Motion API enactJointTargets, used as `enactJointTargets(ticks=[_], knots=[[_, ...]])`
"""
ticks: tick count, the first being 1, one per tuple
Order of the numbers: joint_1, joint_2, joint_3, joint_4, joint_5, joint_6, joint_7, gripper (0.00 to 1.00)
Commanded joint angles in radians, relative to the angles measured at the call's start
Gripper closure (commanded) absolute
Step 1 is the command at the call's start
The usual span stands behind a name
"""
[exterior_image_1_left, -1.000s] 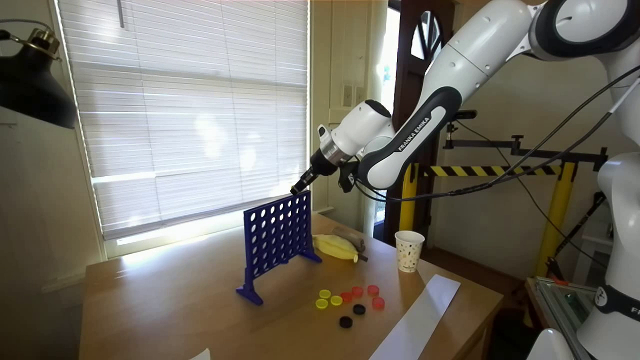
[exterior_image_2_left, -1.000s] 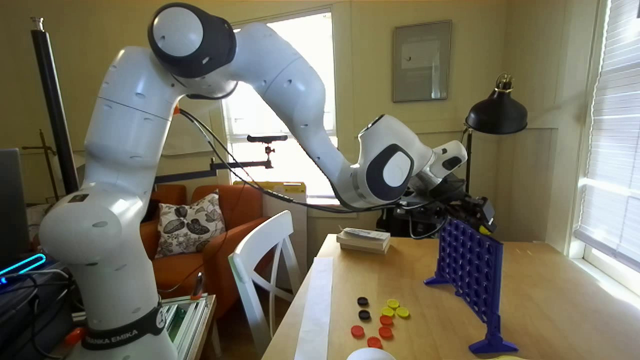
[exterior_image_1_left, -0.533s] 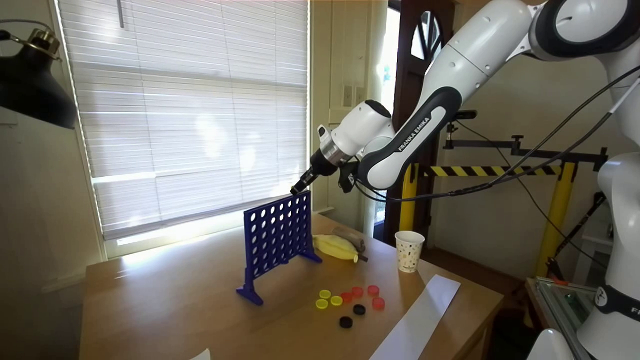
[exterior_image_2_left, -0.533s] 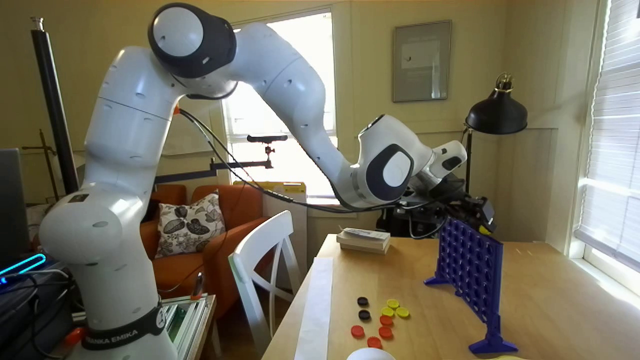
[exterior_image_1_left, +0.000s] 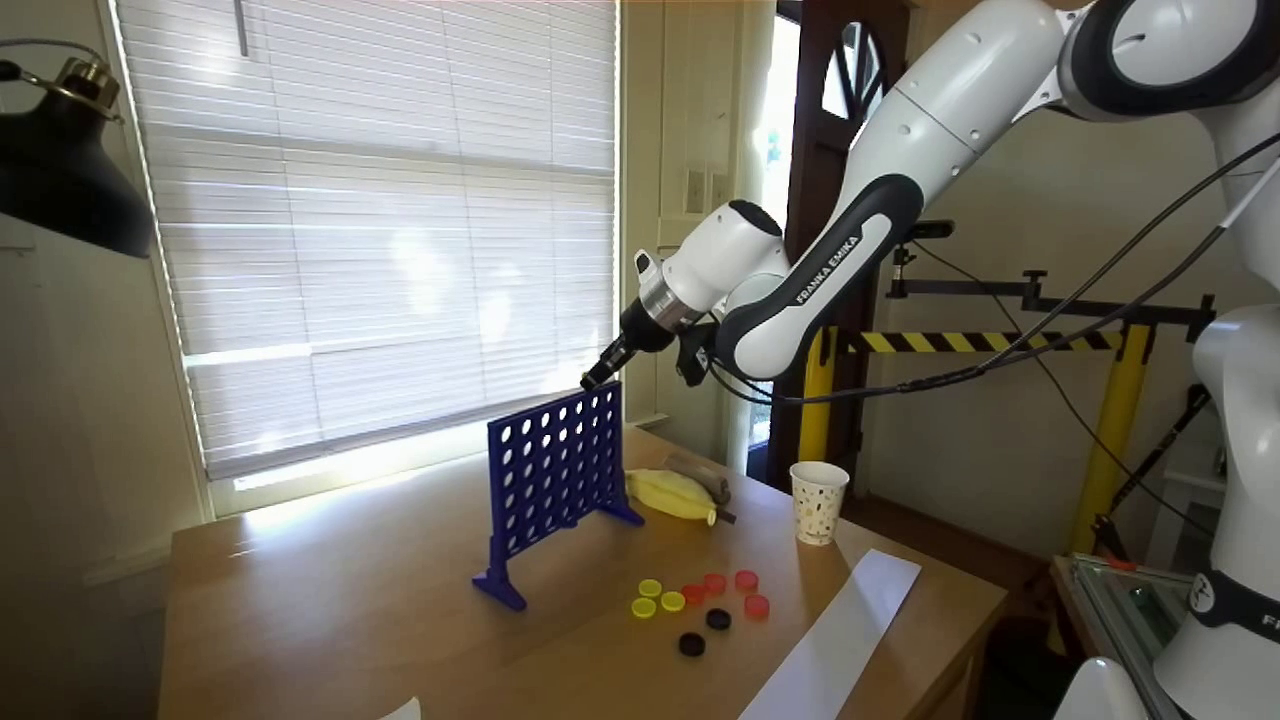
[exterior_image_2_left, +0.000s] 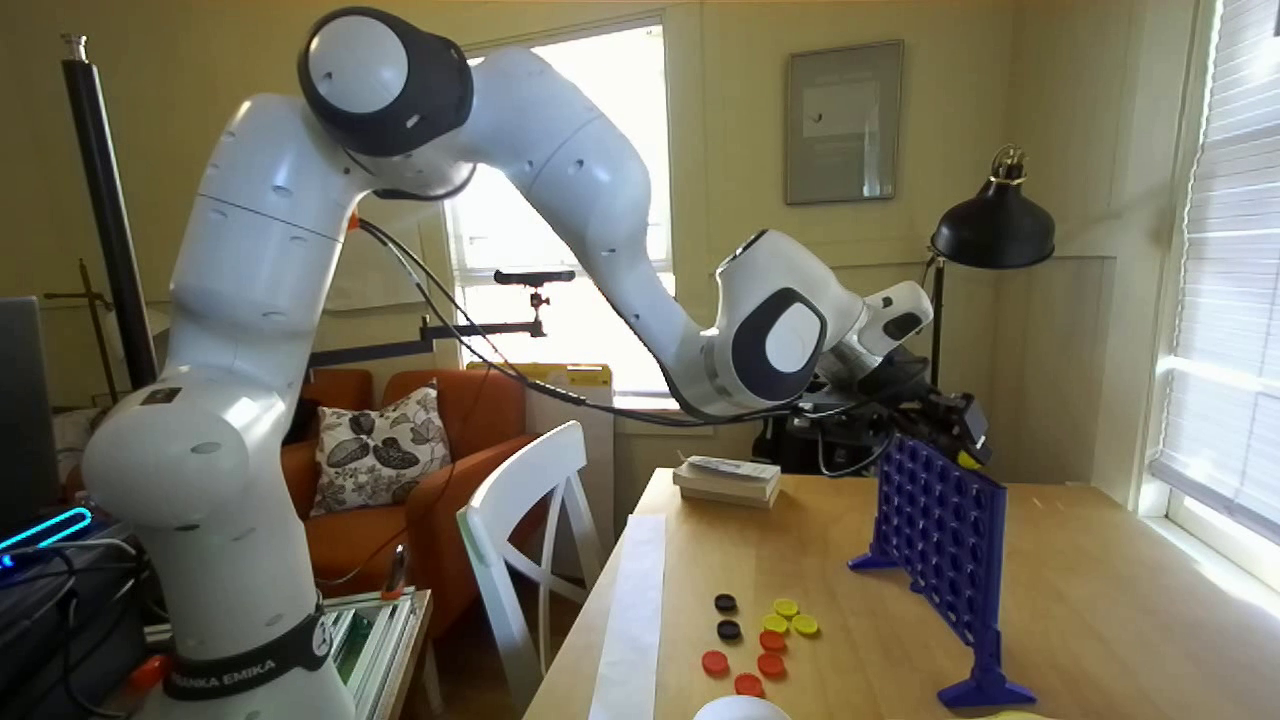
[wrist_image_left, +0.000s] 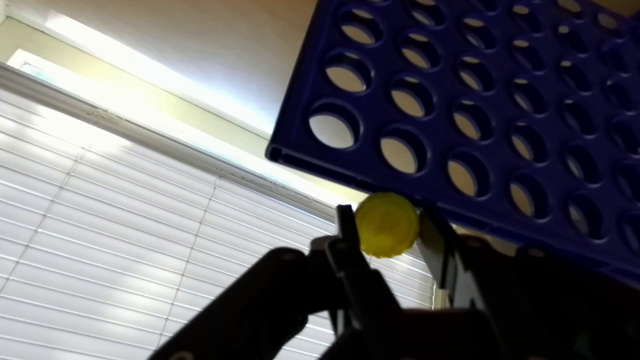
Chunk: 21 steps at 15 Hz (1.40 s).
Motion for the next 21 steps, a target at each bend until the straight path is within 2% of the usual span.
enactJointTargets(ticks=[1,13,21], knots=[[0.032,0.026,-0.039,0.013,0.001,0.026,0.007,0.9],[0.093,0.051,-0.113,0.008,0.014,0.09,0.011,0.9],[0.137,0.039,-0.155,-0.007,0.02,0.093,0.012,0.9]])
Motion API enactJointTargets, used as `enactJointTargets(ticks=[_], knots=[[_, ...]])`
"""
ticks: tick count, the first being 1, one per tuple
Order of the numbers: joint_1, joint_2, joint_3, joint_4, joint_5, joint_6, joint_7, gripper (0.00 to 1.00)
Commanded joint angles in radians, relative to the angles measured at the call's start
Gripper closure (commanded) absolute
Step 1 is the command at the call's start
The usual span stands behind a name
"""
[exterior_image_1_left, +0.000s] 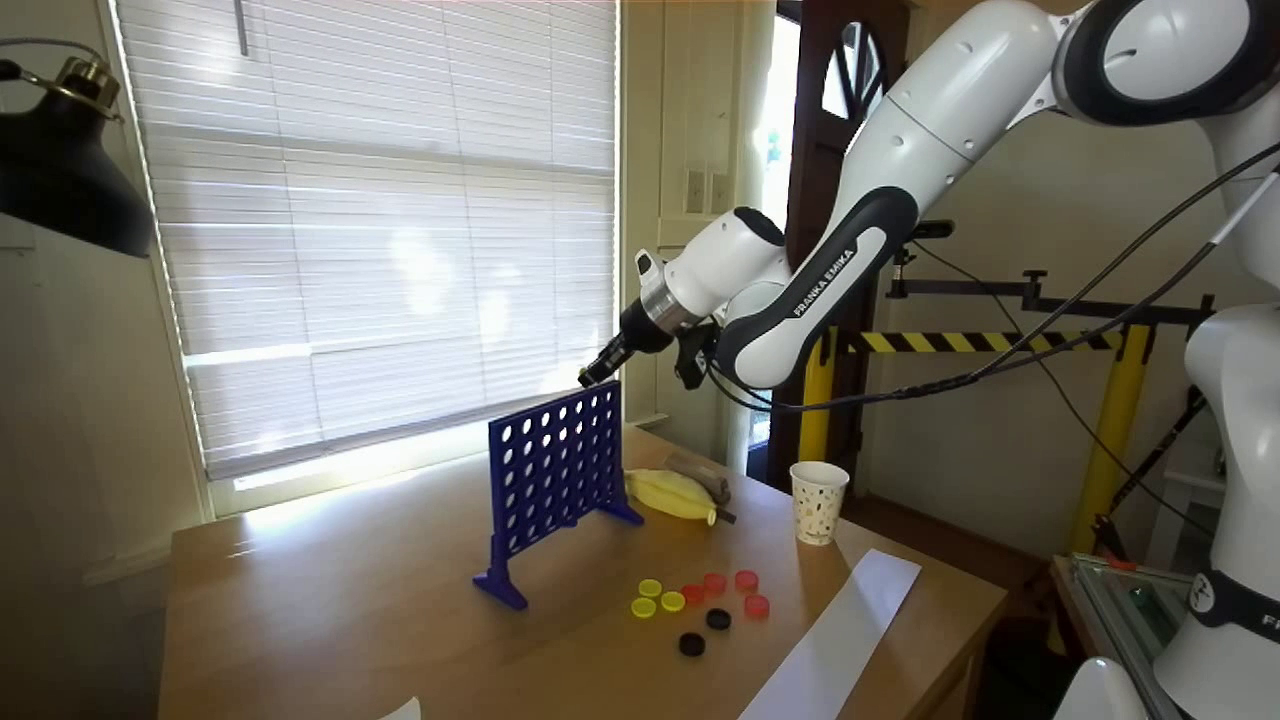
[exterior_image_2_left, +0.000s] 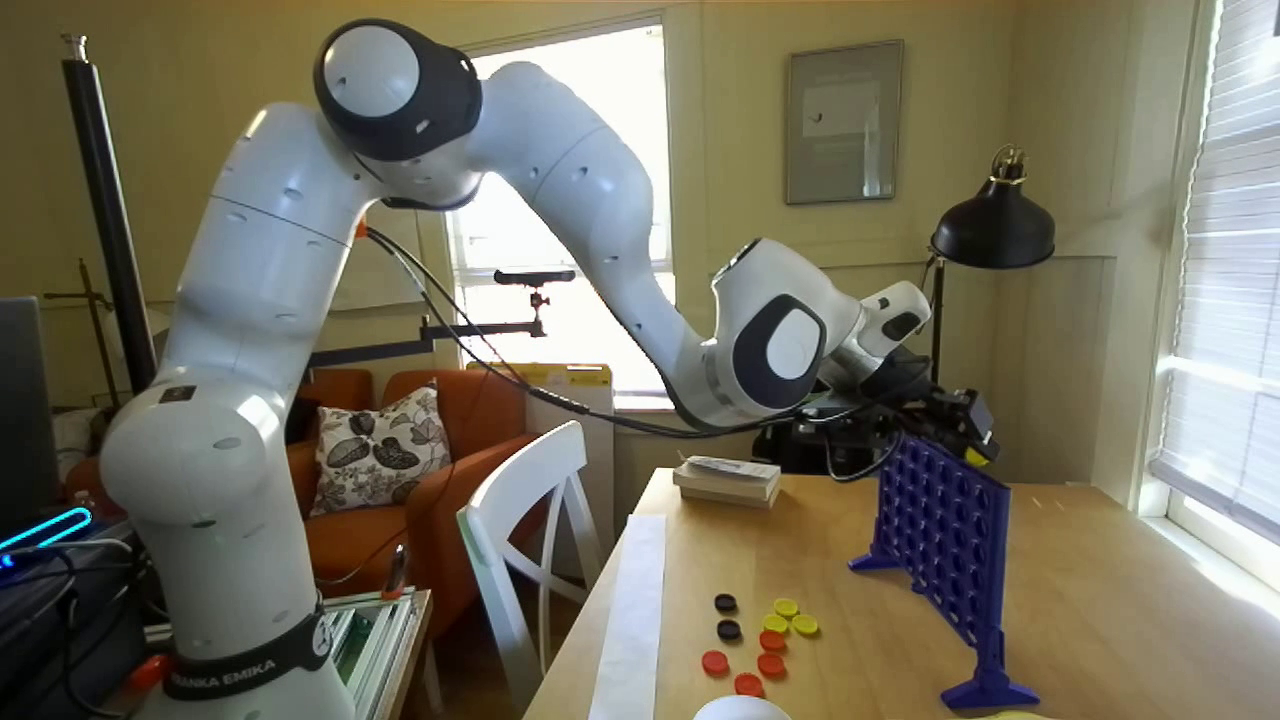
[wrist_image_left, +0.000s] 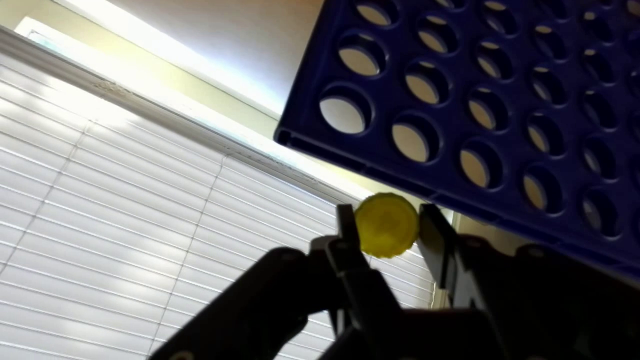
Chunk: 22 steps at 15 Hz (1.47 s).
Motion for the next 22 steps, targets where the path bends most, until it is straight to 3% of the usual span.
enactJointTargets(ticks=[1,13,22], knots=[[0.045,0.002,-0.045,-0.007,0.018,0.013,0.011,0.9],[0.04,0.006,-0.032,-0.014,0.01,-0.001,0.017,0.9],[0.072,0.002,-0.07,-0.023,0.018,0.007,0.018,0.9]])
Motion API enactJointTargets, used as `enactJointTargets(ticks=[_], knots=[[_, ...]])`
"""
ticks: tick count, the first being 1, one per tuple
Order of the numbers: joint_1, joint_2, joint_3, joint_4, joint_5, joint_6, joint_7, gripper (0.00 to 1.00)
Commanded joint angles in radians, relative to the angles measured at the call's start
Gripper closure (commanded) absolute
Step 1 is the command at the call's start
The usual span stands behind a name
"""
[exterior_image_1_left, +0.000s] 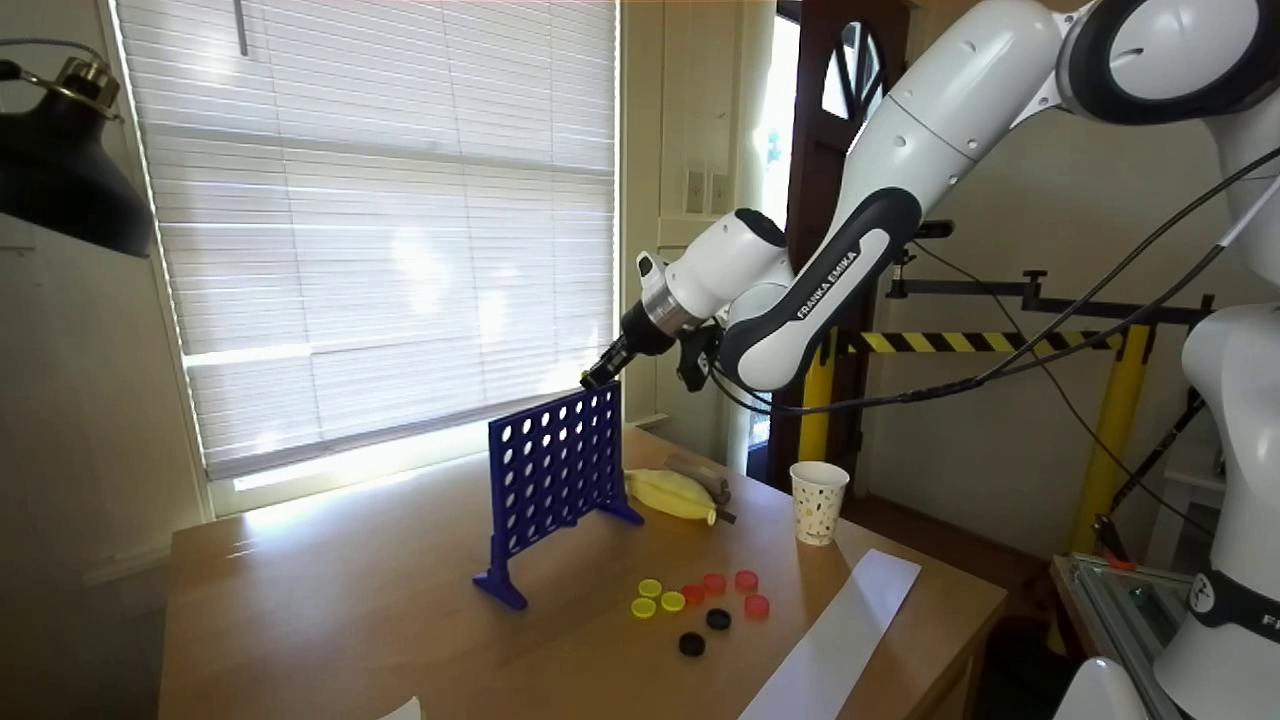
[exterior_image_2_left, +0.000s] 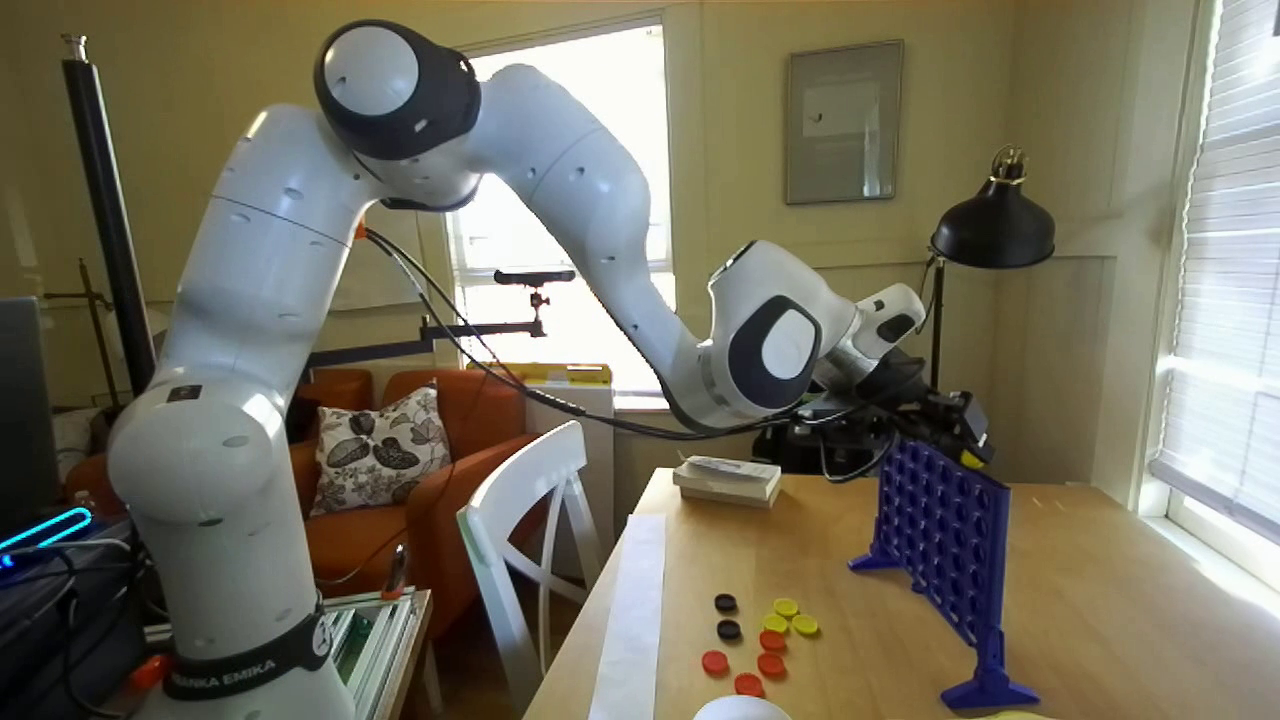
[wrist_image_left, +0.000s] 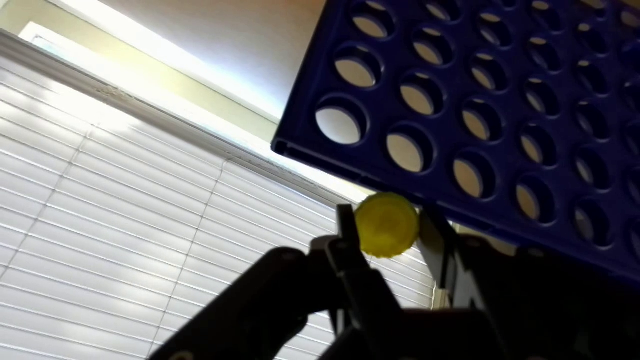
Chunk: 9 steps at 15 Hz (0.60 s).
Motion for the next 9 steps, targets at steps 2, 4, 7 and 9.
enactJointTargets(ticks=[2,4,7,9], knots=[[0.039,0.001,-0.041,-0.011,0.018,0.011,0.014,0.9],[0.047,0.0,-0.05,-0.013,0.017,0.01,0.017,0.9],[0.048,-0.001,-0.05,-0.015,0.013,0.006,0.018,0.9],[0.048,0.0,-0.047,-0.016,0.012,0.004,0.018,0.9]])
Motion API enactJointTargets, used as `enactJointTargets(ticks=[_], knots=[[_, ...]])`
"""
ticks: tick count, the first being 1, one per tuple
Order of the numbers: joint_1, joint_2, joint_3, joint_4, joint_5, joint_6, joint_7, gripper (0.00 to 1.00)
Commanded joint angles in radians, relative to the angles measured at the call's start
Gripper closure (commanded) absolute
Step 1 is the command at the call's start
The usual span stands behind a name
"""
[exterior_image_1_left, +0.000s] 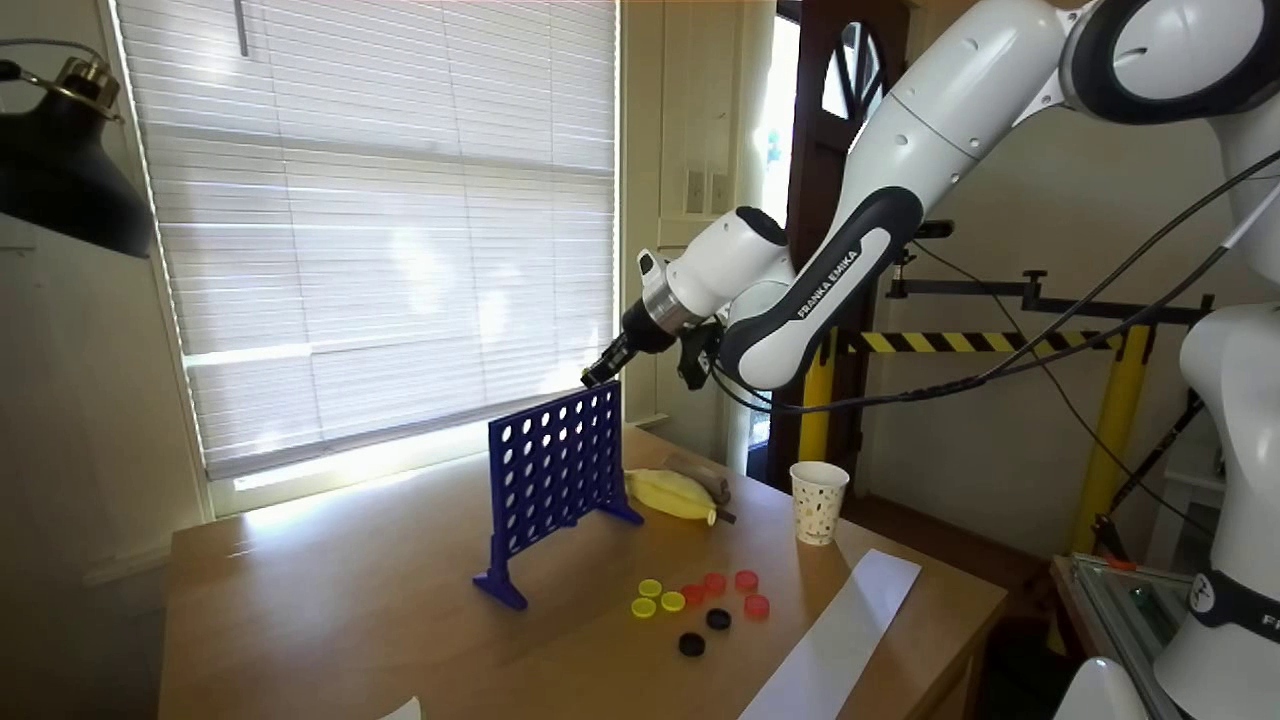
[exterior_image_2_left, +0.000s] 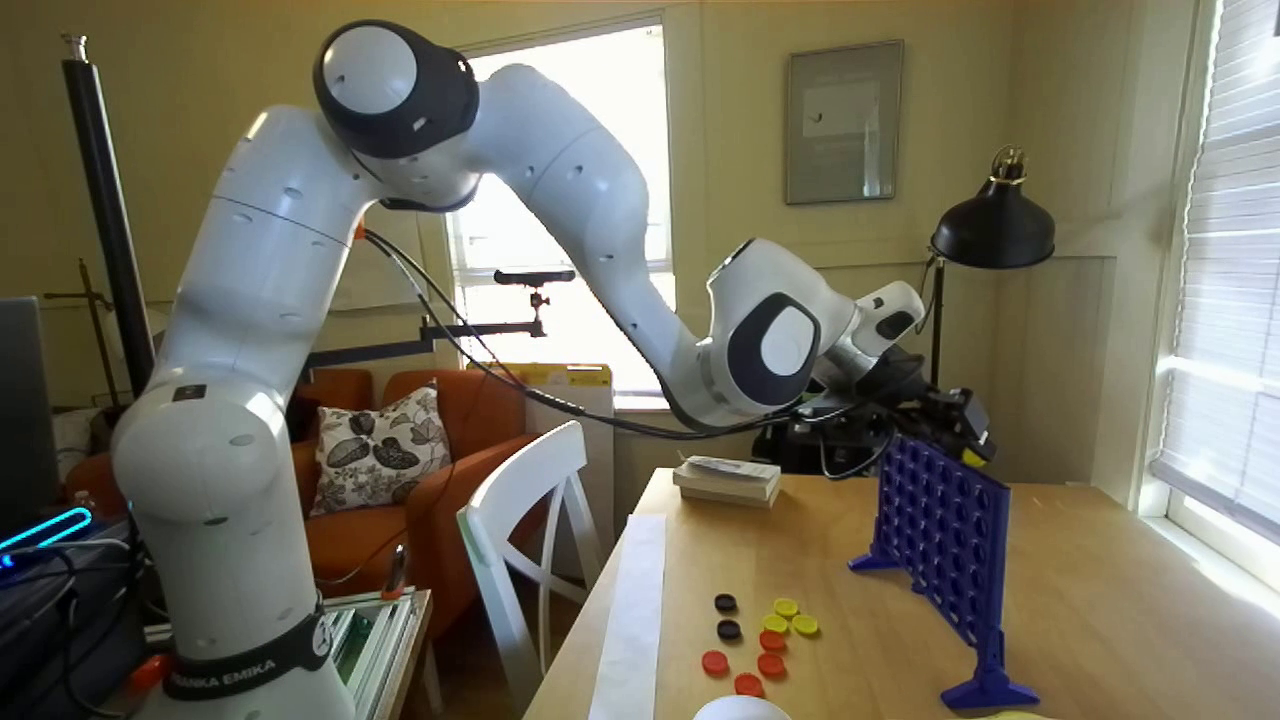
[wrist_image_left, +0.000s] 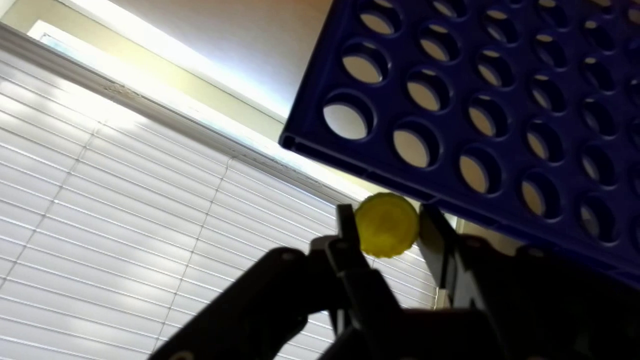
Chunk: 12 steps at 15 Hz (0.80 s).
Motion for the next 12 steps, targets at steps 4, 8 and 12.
enactJointTargets(ticks=[4,8,12], knots=[[0.015,0.001,-0.009,-0.015,0.011,0.001,0.01,0.9],[0.017,0.0,-0.012,-0.02,0.012,0.0,0.011,0.9],[0.014,0.009,-0.01,-0.014,0.013,0.003,0.011,0.9]])
